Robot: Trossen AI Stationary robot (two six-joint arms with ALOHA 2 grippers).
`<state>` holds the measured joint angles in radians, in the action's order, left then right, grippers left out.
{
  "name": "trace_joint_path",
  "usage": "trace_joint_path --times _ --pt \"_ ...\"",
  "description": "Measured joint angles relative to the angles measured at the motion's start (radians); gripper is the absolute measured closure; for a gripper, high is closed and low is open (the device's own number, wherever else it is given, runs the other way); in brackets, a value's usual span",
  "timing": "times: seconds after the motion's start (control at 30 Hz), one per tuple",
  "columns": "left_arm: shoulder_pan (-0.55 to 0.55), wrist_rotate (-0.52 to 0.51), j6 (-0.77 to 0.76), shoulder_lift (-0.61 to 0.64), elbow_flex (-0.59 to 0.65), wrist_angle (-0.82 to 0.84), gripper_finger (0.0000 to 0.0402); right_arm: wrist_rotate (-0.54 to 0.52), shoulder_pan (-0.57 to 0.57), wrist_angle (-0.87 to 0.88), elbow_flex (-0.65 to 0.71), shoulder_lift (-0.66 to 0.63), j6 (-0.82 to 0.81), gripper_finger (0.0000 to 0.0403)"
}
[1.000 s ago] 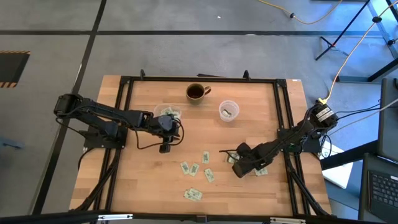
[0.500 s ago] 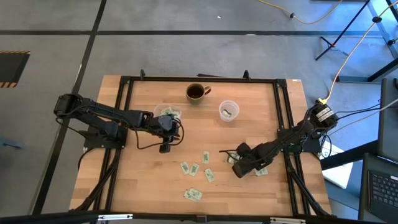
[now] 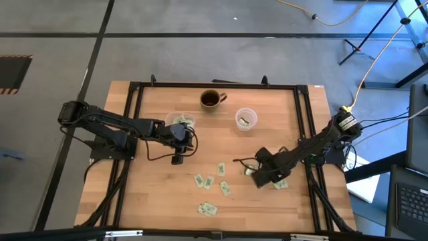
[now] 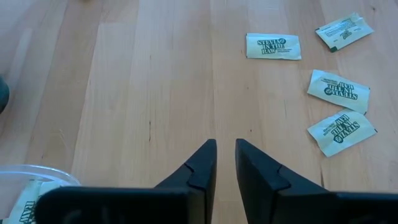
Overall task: Pick and place Stevia / Truvia into bins
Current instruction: Put the green stevia packet into the right transparent container
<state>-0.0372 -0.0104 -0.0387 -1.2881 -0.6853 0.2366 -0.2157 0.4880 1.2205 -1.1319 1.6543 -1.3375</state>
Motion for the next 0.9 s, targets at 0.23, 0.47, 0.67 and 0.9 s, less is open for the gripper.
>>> trace_joint_path --times 0.23,0.47,0.67,0.9 --pt "0.0 0.0 0.0 0.0 0.0 -0.001 0.0347 -0.187 -0.184 0.173 -0.167 -0.001 0.226 0.0402" --pt "0.0 0.003 0.0 0.0 0.0 0.0 0.0347 -0.209 -0.442 0.053 -0.208 -0.002 0.568 0.0402" --pt "0.0 0.003 0.0 0.0 0.0 0.0 0.0348 -0.144 -0.622 -0.142 -0.182 -0.003 0.793 0.0402" --pt "0.0 0.003 0.0 0.0 0.0 0.005 0.0349 -0.069 -0.717 -0.253 -0.111 -0.003 0.885 0.0402"
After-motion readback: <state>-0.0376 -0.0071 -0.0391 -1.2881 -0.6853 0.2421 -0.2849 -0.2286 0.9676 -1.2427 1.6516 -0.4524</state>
